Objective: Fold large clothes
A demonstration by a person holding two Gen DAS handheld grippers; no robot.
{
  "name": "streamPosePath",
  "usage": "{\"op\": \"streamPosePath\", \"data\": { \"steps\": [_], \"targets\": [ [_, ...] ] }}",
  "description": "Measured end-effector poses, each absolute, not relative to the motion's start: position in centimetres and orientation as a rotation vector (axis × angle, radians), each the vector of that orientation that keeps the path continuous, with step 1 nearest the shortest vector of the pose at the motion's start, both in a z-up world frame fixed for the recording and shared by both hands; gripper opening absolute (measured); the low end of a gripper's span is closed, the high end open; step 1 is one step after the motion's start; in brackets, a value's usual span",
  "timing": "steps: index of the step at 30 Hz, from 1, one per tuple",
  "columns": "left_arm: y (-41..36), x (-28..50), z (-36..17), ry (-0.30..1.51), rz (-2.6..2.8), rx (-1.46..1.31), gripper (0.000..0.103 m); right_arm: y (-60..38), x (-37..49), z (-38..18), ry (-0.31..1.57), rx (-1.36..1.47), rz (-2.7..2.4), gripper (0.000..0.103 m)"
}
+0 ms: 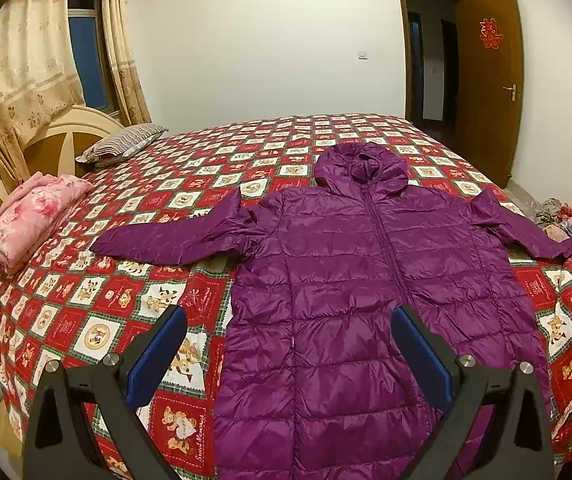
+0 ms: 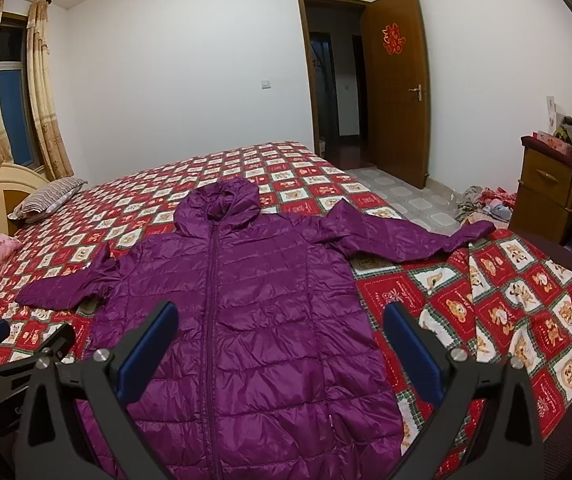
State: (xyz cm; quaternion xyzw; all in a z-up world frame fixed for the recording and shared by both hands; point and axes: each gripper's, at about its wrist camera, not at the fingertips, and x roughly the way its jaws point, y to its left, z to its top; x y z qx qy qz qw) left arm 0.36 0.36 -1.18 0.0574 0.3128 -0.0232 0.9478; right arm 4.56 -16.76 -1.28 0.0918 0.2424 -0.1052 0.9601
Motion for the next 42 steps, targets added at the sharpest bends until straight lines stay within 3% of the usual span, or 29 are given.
{"op": "streamPosePath", "data": {
  "steps": [42],
  "targets": [
    [-0.1,-1.5,0.8,0.582,-0.089,0.088,0.102,-16.6,3.8,-0.3,0.466,0.195,-0.216,0.103]
  ]
}}
